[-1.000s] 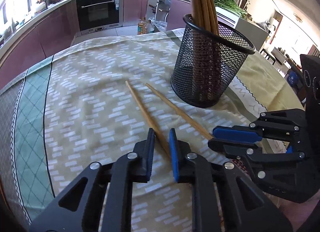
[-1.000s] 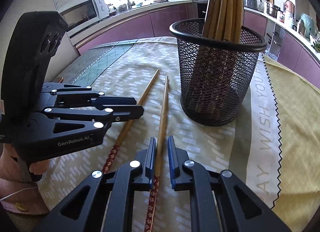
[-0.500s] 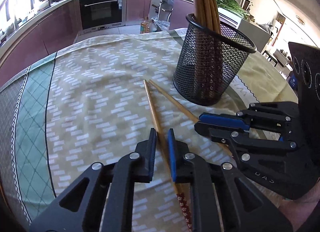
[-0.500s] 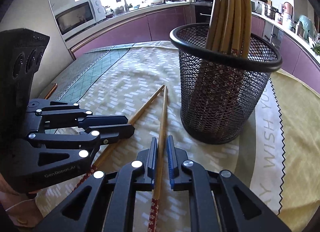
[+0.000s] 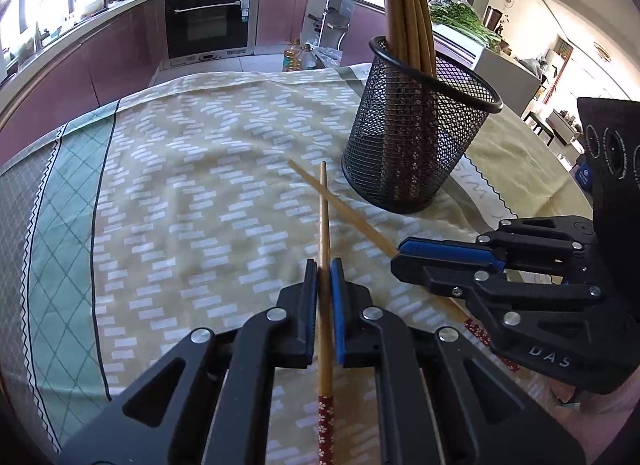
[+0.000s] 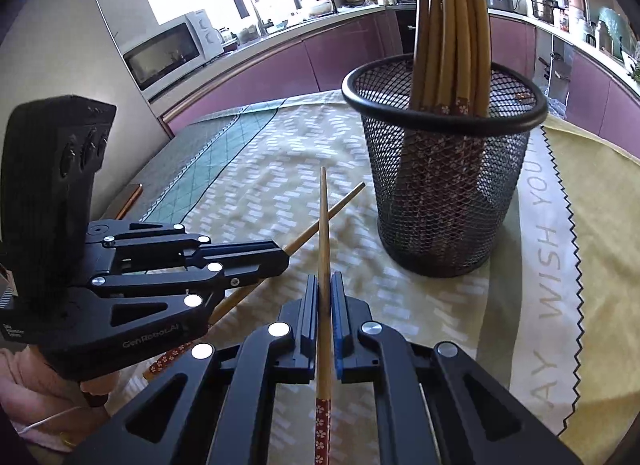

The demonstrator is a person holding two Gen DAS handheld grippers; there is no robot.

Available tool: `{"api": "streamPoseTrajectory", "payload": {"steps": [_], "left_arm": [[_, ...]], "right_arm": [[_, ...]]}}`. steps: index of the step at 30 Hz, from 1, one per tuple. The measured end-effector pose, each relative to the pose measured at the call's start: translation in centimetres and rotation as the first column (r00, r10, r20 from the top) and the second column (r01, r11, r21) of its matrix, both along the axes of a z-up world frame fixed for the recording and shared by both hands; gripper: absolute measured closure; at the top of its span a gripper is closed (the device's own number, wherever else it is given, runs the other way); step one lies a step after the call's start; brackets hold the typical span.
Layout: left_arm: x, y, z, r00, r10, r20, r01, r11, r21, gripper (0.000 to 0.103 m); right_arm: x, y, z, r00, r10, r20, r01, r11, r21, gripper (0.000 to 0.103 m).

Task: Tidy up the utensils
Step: 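Lift both held chopsticks upright toward the black mesh cup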

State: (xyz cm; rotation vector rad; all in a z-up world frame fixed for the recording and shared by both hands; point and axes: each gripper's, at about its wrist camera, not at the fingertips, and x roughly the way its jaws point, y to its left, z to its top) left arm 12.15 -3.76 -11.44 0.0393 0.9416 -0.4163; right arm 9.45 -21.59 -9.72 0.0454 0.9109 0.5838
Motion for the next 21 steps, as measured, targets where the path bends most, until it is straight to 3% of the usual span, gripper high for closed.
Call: {"api": "streamPoseTrajectory", "payload": {"steps": [8,14,21], "left_arm": [[0.2,-0.7,-0.3,0.999,-0.034,-0.005,0.034,0.998,0.049,0.093],[0.4,-1.0,-0.3,1.0,-0.021,0.011,0.02,0.998,0.063,0.095],[-0.1,-0.7,0.9,0.999,-0.02,0.032,0.019,0.999,0.025,0.095]], "right_arm": [[0.4,1.2,-0.5,1.0,0.006,0.01,-0.006,0.998,-0.055,0.097],[0.6,1.0,-0.5,1.0,0.0,0.005,0.001,0.999,-0.032,0.097],[-0.4,-0.4,1.0,0.999,0.003,0.039,-0.004,0.999,0.038,0.097]]}}
